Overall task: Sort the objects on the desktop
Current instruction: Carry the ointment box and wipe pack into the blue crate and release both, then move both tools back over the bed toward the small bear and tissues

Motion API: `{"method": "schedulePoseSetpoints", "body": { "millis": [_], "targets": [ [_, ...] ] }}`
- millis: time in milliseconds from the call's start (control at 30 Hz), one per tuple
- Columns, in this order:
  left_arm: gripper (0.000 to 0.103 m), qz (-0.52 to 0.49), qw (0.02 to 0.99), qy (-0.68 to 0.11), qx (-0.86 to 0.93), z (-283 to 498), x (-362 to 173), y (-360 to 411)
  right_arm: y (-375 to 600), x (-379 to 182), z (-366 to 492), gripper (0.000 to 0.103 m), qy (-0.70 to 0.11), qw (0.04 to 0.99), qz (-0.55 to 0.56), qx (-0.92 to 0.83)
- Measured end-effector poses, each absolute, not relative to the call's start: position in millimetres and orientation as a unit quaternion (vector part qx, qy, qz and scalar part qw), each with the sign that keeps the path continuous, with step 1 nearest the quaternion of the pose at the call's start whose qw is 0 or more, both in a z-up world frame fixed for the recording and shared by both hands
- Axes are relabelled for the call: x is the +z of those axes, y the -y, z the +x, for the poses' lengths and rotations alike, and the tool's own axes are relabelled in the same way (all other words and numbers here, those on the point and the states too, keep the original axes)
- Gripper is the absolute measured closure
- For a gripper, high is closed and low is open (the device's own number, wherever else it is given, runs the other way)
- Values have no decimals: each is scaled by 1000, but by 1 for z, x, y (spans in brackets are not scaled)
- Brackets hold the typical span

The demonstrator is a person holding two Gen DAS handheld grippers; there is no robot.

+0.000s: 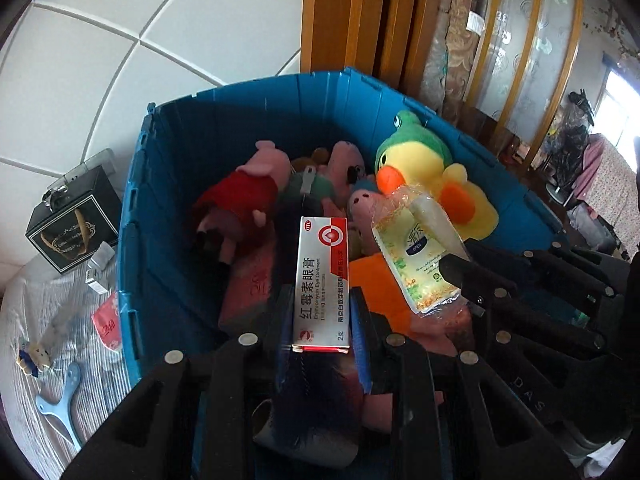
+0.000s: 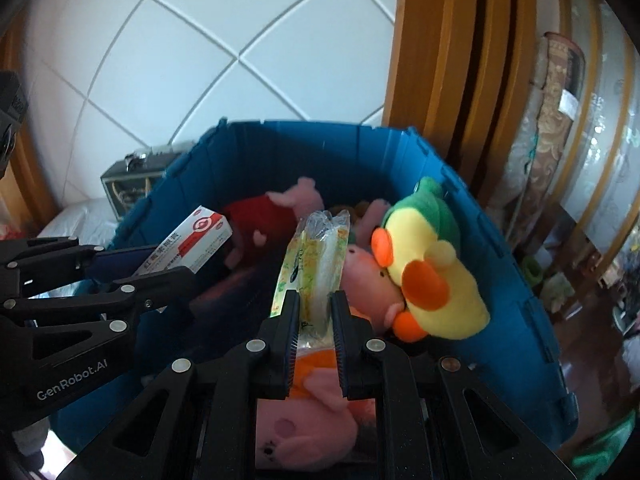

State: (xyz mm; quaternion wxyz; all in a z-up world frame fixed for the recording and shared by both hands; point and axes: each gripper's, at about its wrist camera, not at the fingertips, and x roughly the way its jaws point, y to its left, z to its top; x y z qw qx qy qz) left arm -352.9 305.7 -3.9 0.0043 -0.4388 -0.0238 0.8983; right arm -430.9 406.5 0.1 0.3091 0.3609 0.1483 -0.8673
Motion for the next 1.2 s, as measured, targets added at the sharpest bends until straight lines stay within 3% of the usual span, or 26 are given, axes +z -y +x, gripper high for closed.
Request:
{"method": "schedulePoseSetpoints", "body": {
  "millis": [167,300,400,433,667,733,967,1067,1200],
  "targets": [
    [77,-482,-8,40,875,-357,-24,-310,-413,-16,-435,86,-166,312,389,-851],
    [52,-499,-14,37,866,-357,-33,-315,-418,-24,-436,85,-172,318,404,-841],
    [50,-497,-19,41,866,-356,-33,-315,-419,-31,-437,83,-178,321,412,-834],
    [50,-495,-22,38,868,-354,-33,-315,-419,-32,-439,80,-178,320,413,-834],
    [49,-473,-33,34,880,-342,-23,-310,-432,-27,-437,26,-178,297,396,-851],
    [49,-464,-39,29,885,-337,-18,-308,-435,-23,-435,25,-173,298,388,-855],
    [48,-398,-59,36,915,-304,12,-285,-438,13,-405,1,-154,295,319,-887],
    [28,-356,-93,42,929,-283,26,-262,-431,28,-390,0,-143,308,291,-894],
    [26,-304,-131,51,942,-252,43,-226,-410,46,-366,0,-127,334,252,-900]
  ]
}}
